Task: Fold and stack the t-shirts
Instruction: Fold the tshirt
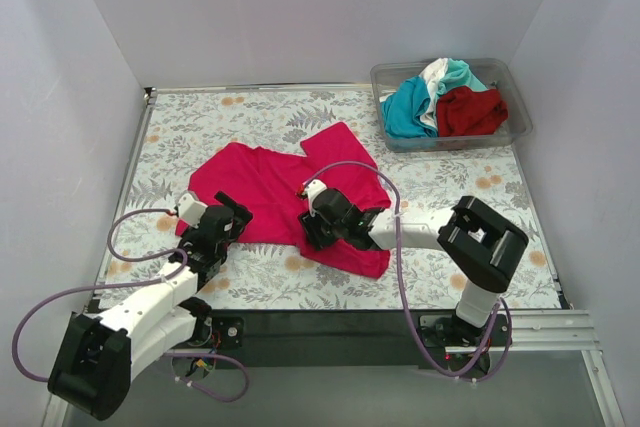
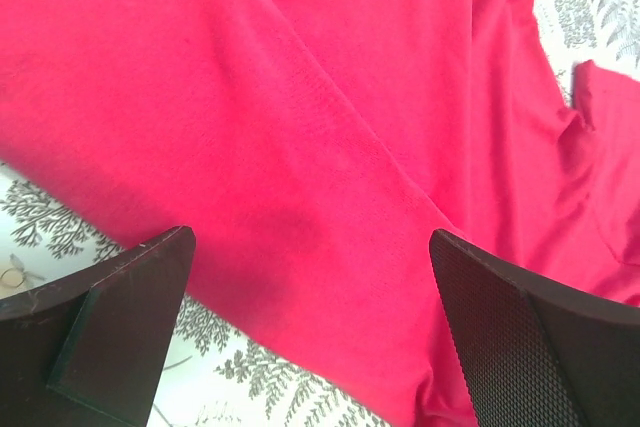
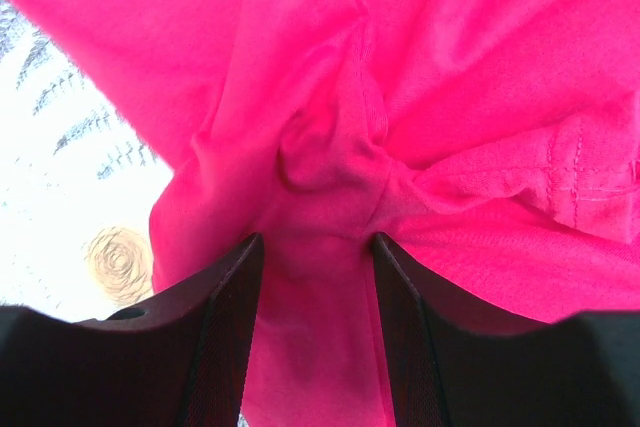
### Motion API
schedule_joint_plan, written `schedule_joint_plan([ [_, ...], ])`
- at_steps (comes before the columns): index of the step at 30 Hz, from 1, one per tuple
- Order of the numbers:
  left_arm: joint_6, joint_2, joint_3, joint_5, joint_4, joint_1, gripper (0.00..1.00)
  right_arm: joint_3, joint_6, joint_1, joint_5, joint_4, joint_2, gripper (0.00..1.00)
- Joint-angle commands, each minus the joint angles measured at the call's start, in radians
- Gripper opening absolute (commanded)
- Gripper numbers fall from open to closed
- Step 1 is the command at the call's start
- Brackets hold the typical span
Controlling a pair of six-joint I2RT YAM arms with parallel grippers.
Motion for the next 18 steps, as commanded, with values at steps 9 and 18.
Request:
schedule_joint_plan([
  [9,0.071,0.053,0.081,-0.022,0.009,0.005,0.98,-0.157,0.069,0.028,0.049,-0.238,-0.115,0.44],
  [18,0.336,0.247,0.314,0.080,0.163,0.044,0.98,-0.108,0.046,0.026,0.083,-0.256,-0.107,0.44],
])
